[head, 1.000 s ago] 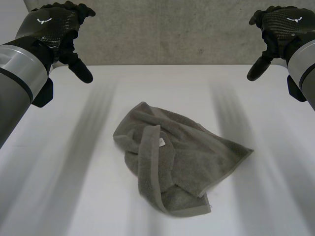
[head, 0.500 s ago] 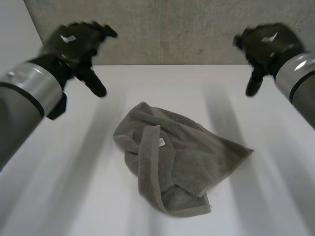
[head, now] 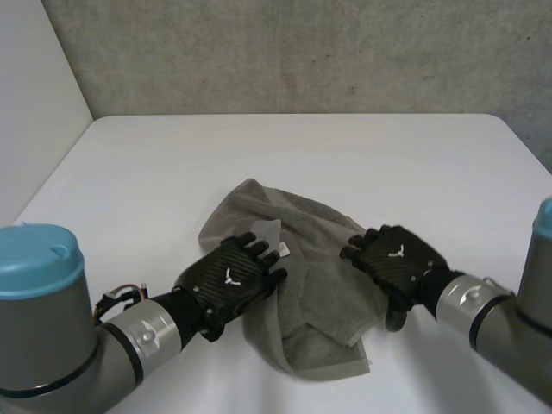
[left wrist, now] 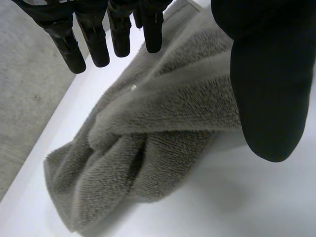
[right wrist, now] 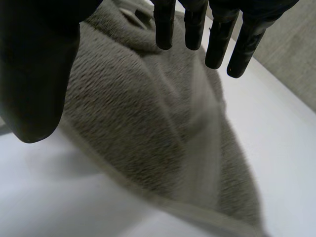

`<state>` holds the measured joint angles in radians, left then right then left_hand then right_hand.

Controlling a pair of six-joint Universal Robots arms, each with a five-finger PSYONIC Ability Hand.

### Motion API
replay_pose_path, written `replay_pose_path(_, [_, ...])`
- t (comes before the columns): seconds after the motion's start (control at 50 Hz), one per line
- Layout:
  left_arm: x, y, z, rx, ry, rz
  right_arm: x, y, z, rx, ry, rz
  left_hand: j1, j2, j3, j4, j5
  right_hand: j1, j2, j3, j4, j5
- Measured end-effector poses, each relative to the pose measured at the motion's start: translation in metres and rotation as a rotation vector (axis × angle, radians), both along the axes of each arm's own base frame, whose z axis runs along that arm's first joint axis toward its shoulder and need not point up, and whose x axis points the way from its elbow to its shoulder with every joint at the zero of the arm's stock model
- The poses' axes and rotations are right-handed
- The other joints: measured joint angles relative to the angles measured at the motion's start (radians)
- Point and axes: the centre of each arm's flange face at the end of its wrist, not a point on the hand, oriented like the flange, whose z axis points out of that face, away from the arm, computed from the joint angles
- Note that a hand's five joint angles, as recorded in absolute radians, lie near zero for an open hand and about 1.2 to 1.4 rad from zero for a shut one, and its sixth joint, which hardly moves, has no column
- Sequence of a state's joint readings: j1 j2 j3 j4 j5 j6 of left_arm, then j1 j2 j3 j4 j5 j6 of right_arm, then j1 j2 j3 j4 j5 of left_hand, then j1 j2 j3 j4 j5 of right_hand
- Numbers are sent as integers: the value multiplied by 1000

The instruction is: Fold the towel.

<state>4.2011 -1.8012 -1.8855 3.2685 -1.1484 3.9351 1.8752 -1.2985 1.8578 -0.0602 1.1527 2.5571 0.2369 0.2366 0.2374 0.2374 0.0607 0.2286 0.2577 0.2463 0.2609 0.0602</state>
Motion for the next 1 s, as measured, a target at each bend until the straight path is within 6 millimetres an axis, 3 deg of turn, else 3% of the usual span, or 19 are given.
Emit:
replay_pose_path(0.08, [-4,-4,-12,3,-6,-3,-1,5,-17,15,-21,-16,8,8,6,5,10,0,0,0,0,0])
replay_pose_path(0.2, [-8,-9,-23,5,-8,-2,-1,8,-28,35,-21,-28,96,96,89,89,92,0,0,0,0,0])
replay_pose_path(0.28, [-12,-15,-28,-17,7,3,-1,7,-30,41,-22,-46,307,302,299,300,303,95,61,76,60,97])
replay_pose_path(0.36, [-16,-21,-30,-50,34,5,-2,2,-29,30,-40,-78,512,518,517,517,518,368,336,347,316,352])
replay_pose_path(0.46, [-22,-26,-31,-106,71,-1,-2,-11,-25,-12,-86,-131,842,850,842,843,843,1025,1009,989,975,1008])
replay_pose_path(0.56, [-30,-40,-22,-205,119,14,1,-31,-12,-97,-125,-178,917,954,955,955,929,1110,1079,1092,1077,1108])
replay_pose_path(0.64, [-38,-66,6,-349,188,88,5,-57,18,-216,-168,-214,923,969,972,973,942,1110,1079,1092,1077,1109])
replay_pose_path(0.68, [-41,-82,29,-434,236,142,9,-73,42,-300,-204,-235,923,973,975,976,946,1111,1079,1092,1077,1109])
replay_pose_path(0.72, [-43,-105,69,-552,324,230,12,-95,84,-429,-281,-272,923,976,978,978,952,1111,1079,1092,1077,1108])
replay_pose_path(0.74, [-43,-110,80,-580,350,253,12,-99,94,-458,-300,-282,923,976,978,978,953,1113,1079,1092,1077,1109])
replay_pose_path(0.76, [-41,-120,106,-634,412,306,13,-109,120,-531,-356,-306,923,977,978,979,954,1117,1079,1092,1077,1113])
replay_pose_path(0.8, [-35,-134,146,-705,522,384,11,-120,162,-649,-459,-349,923,977,978,980,954,1118,1079,1092,1077,1114])
replay_pose_path(0.82, [-33,-137,158,-722,556,405,10,-123,173,-681,-489,-360,923,978,978,980,954,1118,1079,1092,1077,1114])
replay_pose_path(0.86, [-19,-145,203,-768,709,482,5,-127,217,-796,-616,-401,923,979,979,980,960,1118,1079,1092,1077,1114])
replay_pose_path(0.92, [-3,-147,233,-767,842,526,2,-126,248,-861,-709,-421,923,979,979,980,960,1118,1079,1092,1077,1114])
replay_pose_path(1.0, [11,-149,233,-690,920,552,4,-124,250,-824,-715,-404,923,979,979,980,960,1118,1079,1092,1077,1115])
